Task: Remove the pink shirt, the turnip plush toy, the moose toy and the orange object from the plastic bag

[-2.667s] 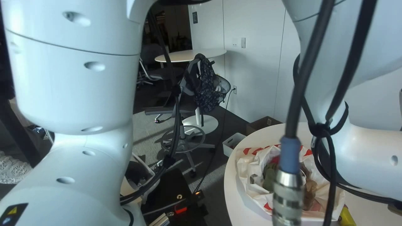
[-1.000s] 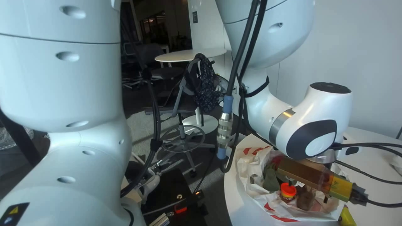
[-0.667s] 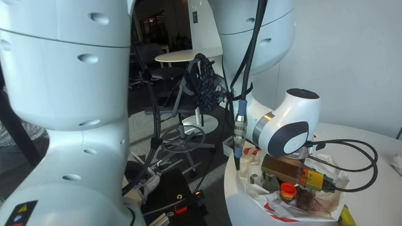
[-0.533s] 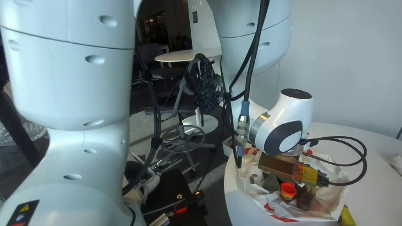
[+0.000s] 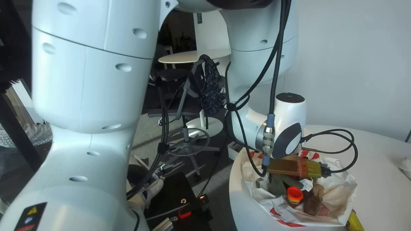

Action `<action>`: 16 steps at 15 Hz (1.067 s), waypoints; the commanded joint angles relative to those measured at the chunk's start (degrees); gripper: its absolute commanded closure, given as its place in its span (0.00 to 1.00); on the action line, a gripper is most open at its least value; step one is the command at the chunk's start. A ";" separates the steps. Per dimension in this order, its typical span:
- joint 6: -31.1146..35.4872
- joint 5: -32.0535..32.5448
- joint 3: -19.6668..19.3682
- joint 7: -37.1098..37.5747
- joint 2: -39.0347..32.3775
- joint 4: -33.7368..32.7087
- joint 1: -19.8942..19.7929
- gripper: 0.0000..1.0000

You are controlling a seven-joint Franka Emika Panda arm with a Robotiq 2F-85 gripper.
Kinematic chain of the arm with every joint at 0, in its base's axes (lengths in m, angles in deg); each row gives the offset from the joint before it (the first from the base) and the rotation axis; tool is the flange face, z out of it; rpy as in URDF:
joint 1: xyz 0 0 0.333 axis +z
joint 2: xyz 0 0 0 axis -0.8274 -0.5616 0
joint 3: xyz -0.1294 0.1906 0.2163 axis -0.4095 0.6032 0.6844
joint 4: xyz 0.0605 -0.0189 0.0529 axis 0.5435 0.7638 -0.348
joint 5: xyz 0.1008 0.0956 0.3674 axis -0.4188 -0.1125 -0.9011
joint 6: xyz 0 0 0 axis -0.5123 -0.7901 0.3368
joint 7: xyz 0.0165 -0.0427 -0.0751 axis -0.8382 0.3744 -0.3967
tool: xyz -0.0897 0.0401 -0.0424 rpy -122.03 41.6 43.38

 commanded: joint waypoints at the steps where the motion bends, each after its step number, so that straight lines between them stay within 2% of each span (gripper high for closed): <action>1: 3.56 7.40 -5.45 -0.82 -2.44 -3.38 4.50 0.00; 4: 4.70 10.71 -7.46 -0.52 -4.59 -5.12 5.78 0.00; 8: 4.93 11.24 -7.10 -0.20 -7.08 -6.44 5.28 0.00; 9: 4.68 11.17 -6.73 -0.31 -7.48 -6.63 5.08 0.10; 10: 4.46 10.99 -6.46 -0.30 -7.87 -6.88 4.87 0.26; 16: 3.00 9.57 -5.61 0.77 -7.65 -6.99 3.60 0.73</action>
